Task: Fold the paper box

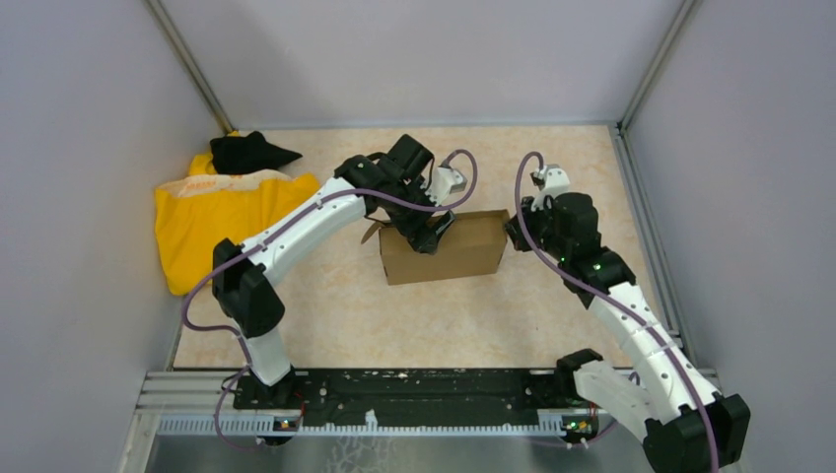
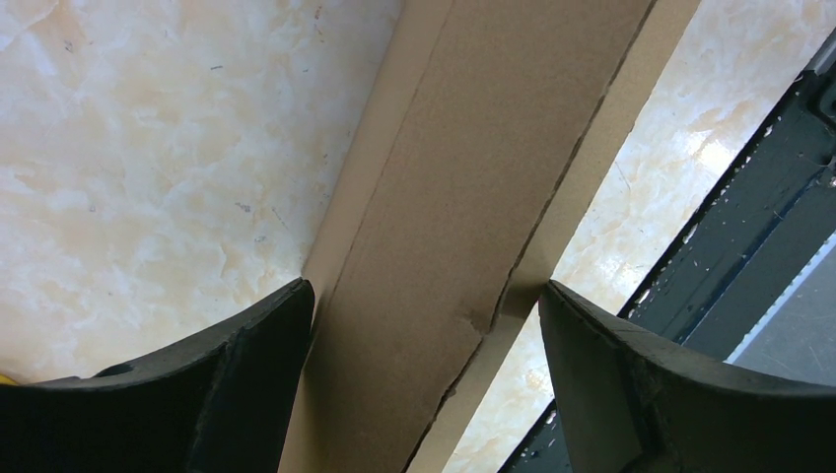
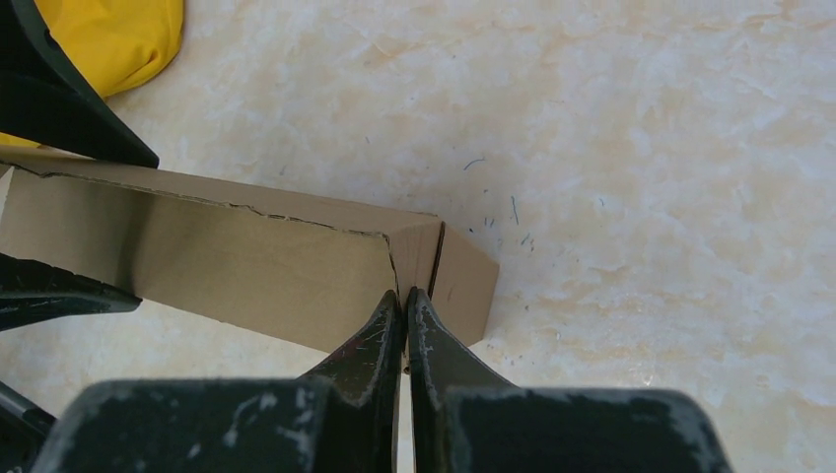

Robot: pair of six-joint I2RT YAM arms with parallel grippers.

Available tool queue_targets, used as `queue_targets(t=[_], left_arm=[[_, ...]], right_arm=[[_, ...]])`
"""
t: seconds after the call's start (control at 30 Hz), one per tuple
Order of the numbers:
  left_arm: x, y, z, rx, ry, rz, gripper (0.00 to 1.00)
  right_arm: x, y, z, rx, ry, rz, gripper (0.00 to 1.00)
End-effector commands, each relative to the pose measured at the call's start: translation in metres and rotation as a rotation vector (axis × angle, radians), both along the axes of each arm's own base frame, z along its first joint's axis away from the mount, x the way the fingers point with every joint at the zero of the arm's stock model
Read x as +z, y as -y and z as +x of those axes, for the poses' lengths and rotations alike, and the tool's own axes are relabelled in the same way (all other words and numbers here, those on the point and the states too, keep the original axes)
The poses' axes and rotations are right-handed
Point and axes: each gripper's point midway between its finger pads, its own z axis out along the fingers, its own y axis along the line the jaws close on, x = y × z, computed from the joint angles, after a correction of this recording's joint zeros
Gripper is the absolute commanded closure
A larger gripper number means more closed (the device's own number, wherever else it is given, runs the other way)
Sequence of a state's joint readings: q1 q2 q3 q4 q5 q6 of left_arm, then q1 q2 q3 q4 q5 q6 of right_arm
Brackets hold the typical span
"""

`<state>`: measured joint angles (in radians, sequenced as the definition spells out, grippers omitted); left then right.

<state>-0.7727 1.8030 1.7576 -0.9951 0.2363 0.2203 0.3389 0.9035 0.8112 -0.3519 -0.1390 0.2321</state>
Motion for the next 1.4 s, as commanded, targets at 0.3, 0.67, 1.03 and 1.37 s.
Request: queue_targets(t=[0.3,0.67,1.03,1.37], left_arm=[[-0.006,0.009,0.009,0.009,0.015,0.007,0.12],[0.001,0.008,0.012,0.026,0.036,-0.001,0.14],[0.005,0.016,0.014,0.020,0.041,-0.032,0.27],[0.000,0.021,0.012,-0.010,0.027,-0.040,0.29]], right_arm=[[-0.030,-0.003,-0.020,0.049,-0.014,-0.043,1.00],[-0.039,0.001,-0.028,0.049,-0.025,-0.066,1.00],[-0.031,0.001,-0.029,0.053,-0.023,-0.062,1.00],[-0.013,-0.006,-0.032,0.090,-0.017,-0.038,0.95]])
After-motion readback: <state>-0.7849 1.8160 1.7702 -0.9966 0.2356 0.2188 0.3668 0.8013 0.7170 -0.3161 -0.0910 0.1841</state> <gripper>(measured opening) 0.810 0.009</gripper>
